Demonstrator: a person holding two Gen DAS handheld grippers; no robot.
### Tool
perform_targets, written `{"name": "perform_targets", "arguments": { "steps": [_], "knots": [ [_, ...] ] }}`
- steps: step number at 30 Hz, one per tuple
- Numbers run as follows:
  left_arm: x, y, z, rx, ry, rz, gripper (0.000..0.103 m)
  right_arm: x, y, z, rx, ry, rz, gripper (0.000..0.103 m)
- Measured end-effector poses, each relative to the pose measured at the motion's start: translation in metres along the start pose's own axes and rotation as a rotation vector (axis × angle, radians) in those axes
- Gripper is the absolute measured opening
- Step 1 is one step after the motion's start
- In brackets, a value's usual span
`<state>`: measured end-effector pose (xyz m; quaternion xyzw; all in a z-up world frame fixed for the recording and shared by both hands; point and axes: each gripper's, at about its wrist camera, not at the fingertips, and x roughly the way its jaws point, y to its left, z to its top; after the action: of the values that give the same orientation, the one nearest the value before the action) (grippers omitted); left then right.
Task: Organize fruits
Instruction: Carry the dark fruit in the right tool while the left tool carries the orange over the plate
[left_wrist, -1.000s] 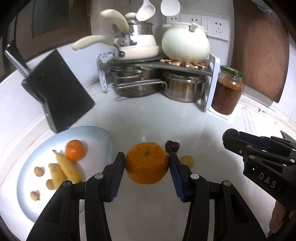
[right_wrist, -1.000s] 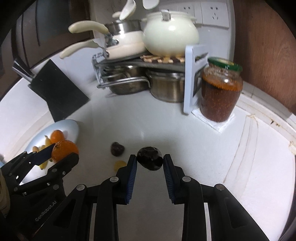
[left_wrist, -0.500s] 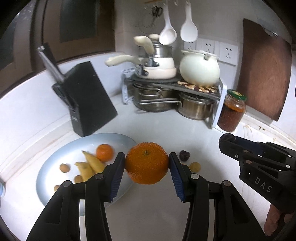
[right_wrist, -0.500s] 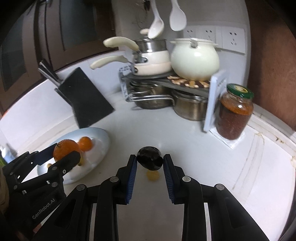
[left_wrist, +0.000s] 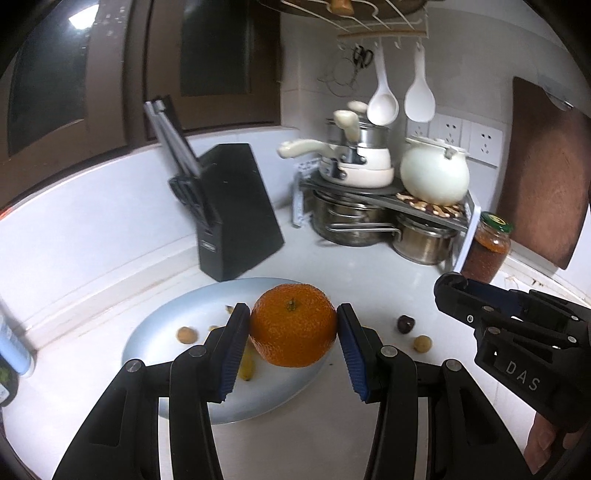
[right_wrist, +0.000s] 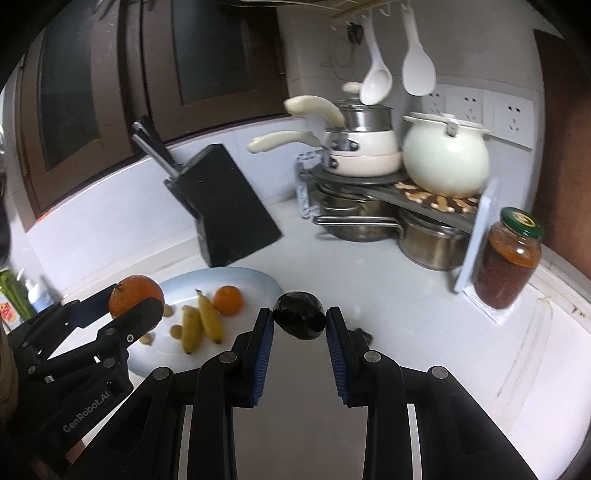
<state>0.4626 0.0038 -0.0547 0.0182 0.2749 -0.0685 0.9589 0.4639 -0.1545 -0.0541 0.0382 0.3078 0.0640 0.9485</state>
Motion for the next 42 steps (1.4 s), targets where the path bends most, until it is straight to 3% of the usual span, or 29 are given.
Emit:
{"name": "perform_targets", "arguments": {
  "steps": [26, 42],
  "knots": [
    [-0.018, 0.092, -0.017, -0.067, 0.014, 0.153, 0.048, 0.032, 0.096, 0.003, -0.102, 0.038, 0.141, 0.031],
    [0.015, 0.119, -0.038, -0.089, 0.112, 0.159, 0.048, 0.075, 0.116, -0.010, -0.104, 0.135, 0.159, 0.031]
  ]
}}
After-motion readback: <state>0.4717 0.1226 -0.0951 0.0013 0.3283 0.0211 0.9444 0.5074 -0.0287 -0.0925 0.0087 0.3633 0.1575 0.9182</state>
